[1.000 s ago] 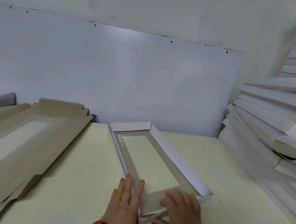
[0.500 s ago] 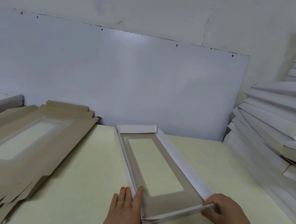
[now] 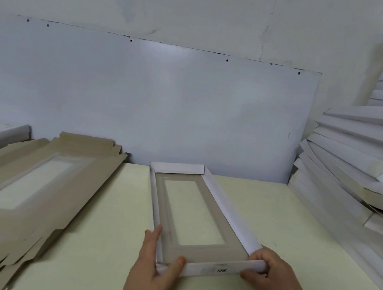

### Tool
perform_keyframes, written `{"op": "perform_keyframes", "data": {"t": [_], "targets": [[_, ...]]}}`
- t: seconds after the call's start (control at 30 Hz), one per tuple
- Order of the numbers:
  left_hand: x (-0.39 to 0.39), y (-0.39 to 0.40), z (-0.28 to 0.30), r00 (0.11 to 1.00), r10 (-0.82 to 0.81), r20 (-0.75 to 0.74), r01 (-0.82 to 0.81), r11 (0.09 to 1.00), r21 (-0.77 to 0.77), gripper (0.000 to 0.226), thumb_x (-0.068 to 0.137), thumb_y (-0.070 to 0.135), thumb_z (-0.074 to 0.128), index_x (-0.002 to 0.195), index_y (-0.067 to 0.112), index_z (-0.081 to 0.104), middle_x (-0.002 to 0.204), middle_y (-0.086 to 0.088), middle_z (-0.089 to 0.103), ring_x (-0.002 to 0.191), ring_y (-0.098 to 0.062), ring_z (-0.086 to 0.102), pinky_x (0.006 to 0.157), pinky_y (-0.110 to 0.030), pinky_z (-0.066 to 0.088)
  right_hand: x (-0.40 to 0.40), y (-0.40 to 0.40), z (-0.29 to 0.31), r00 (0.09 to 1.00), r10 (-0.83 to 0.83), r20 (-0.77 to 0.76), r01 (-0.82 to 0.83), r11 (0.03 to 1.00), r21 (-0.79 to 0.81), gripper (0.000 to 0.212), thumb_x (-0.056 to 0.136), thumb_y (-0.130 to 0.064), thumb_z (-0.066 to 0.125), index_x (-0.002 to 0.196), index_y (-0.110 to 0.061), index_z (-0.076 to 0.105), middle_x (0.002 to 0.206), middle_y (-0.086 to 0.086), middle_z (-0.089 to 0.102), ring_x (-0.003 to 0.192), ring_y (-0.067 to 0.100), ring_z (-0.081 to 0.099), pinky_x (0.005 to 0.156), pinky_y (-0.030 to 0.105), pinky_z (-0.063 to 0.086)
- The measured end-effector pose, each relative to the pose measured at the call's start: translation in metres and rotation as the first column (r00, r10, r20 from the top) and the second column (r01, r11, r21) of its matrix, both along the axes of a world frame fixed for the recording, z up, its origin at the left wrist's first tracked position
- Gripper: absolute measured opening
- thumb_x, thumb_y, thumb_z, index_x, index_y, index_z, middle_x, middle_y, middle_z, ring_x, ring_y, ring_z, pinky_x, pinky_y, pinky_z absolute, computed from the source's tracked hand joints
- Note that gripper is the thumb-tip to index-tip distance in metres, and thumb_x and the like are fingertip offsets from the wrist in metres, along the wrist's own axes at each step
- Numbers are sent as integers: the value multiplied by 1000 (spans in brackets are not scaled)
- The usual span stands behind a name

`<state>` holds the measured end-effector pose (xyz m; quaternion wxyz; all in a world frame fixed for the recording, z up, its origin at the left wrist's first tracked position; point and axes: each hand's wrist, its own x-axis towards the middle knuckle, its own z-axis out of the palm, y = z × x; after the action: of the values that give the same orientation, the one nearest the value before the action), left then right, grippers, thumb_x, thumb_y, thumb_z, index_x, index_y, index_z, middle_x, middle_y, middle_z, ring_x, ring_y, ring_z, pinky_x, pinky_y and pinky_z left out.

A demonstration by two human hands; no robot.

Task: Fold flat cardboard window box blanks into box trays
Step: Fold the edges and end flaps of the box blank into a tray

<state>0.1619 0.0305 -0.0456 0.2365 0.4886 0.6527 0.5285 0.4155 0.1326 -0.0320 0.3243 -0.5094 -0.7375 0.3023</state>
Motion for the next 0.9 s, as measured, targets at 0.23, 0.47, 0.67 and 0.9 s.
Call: {"op": "perform_keyframes", "data": {"t": [0.23,0.47,0.67,0.9], "targets": [[-4,-1,4,989,33,141,-38,999,36,72,93,25,61,150,32,19,156,17,22,144,-4,21,119,-30,18,-9,-3,-1,988,49,146,-64,993,102,23,70,-17,82,74,-29,64,83,-21,61,68,3,54,58,14,40],[-1,-5,5,980,11,199,-30,995,96,70,93,18,60,150,32,22,154,20,23,142,-1,23,117,-25,18,-4,-5,2,992,40,120,-55,991,119,28,73,-14,81,64,-35,65,81,-22,62,65,3,54,56,13,39],[-5,-9,8,963,-127,237,78,976,206,81,72,54,55,144,42,20,116,52,47,108,21,50,91,-15,41,-3,-13,31,999,-38,33,26,956,293,31,72,-6,83,68,-31,66,101,-12,67,63,3,57,56,8,39],[-2,-11,14,931,-225,289,156,958,241,87,64,59,56,143,38,25,139,42,35,125,-4,52,109,-47,38,14,-21,84,983,-149,-104,181,866,465,40,66,-7,86,79,-40,67,95,-15,68,58,4,57,56,3,38]]}}
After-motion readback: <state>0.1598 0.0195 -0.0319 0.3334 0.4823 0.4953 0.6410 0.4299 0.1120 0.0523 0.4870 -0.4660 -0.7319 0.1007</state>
